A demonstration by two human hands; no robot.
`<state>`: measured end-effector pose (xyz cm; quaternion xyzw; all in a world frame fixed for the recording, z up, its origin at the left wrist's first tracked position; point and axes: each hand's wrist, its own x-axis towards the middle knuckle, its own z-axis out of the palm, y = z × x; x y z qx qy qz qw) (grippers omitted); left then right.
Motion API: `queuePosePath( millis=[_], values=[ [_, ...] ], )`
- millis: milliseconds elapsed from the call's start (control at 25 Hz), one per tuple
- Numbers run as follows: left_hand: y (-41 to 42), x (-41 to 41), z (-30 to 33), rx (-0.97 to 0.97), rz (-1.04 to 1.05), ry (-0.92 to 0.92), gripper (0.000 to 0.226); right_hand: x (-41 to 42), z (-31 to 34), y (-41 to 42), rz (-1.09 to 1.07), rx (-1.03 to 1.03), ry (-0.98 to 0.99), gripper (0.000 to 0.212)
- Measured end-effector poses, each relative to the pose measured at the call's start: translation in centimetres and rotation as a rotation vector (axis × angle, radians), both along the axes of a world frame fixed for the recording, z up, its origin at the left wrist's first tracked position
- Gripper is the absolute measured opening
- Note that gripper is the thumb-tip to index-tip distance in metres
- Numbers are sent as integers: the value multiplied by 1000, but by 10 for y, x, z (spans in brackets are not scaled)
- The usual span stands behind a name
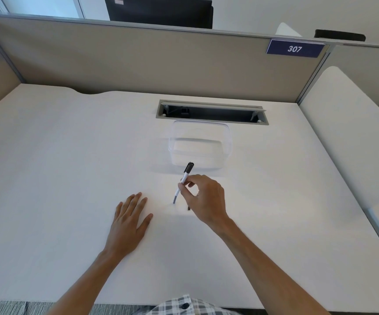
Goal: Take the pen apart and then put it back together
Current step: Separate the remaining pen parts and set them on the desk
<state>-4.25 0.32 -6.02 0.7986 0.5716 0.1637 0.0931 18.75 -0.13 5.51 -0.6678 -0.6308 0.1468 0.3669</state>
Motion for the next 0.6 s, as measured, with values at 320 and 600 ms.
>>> queuePosePath(
  millis=[320, 600],
  values=[
    [0, 0, 3, -11, -1, 4, 60, 3, 17, 10, 5, 56, 19, 8],
    [-1, 1, 5, -51, 8, 1, 61, 18, 27, 18, -54, 28, 184, 12]
  ],
)
